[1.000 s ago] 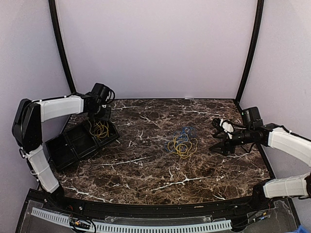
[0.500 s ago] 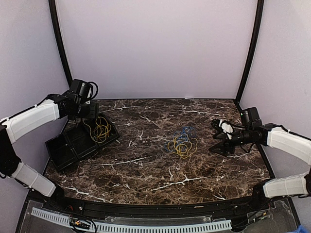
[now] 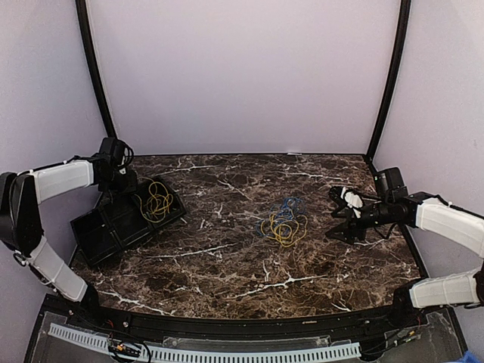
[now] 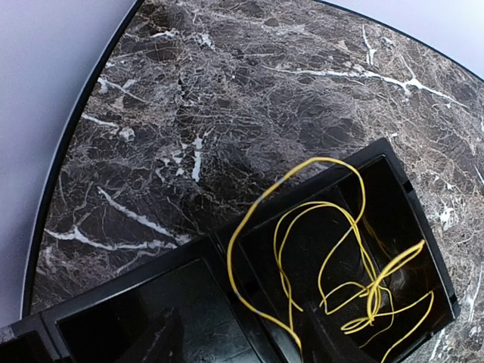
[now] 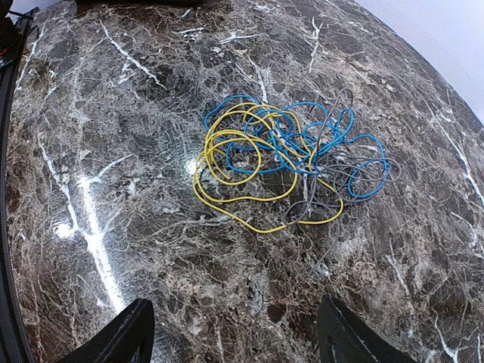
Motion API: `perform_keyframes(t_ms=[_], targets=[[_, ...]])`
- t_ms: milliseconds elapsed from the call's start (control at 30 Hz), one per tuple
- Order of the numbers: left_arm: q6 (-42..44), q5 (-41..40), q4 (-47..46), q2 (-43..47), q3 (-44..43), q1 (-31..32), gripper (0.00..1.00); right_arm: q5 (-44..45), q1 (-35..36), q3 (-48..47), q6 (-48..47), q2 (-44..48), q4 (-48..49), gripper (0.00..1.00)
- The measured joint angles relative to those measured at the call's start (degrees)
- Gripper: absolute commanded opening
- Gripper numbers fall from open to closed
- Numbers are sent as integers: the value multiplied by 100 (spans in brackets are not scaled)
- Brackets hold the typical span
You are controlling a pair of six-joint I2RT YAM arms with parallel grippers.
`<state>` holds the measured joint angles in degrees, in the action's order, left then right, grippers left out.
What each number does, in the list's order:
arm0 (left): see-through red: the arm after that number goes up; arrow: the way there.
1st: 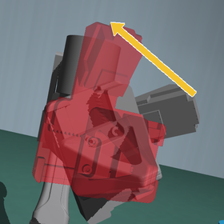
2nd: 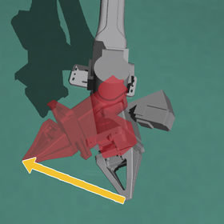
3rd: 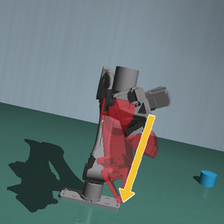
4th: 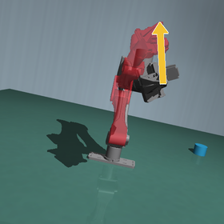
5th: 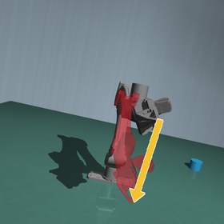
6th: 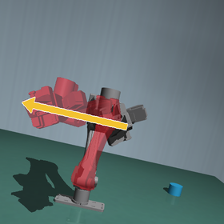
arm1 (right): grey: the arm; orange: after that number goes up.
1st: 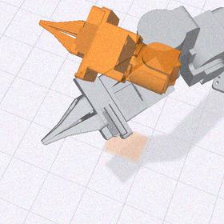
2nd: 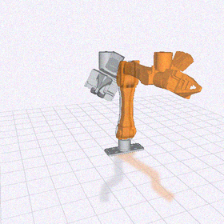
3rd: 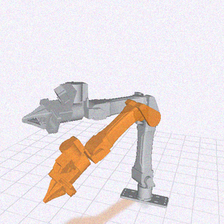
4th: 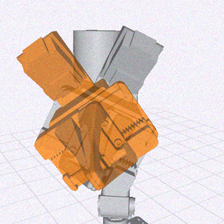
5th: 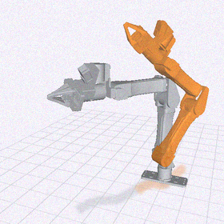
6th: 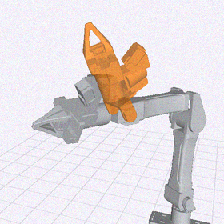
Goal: Untangle the cables
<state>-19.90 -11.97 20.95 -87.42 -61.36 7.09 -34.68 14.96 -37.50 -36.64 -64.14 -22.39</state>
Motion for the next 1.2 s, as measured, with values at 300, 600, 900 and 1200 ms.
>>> perform_keyframes(t_ms=[300,600,900,1200], targets=[[-142,1064,-610,-354,0,-798,32,4,0,0,0,2,0,75],[-243,1915,-992,-564,0,-925,28,24,0,0,0,2,0,75],[-400,2317,-1198,-568,57,-920,0,26,0,0,0,17,0,75],[-402,2387,-1711,-223,610,-234,0,55,0,0,0,37,-2,75]])
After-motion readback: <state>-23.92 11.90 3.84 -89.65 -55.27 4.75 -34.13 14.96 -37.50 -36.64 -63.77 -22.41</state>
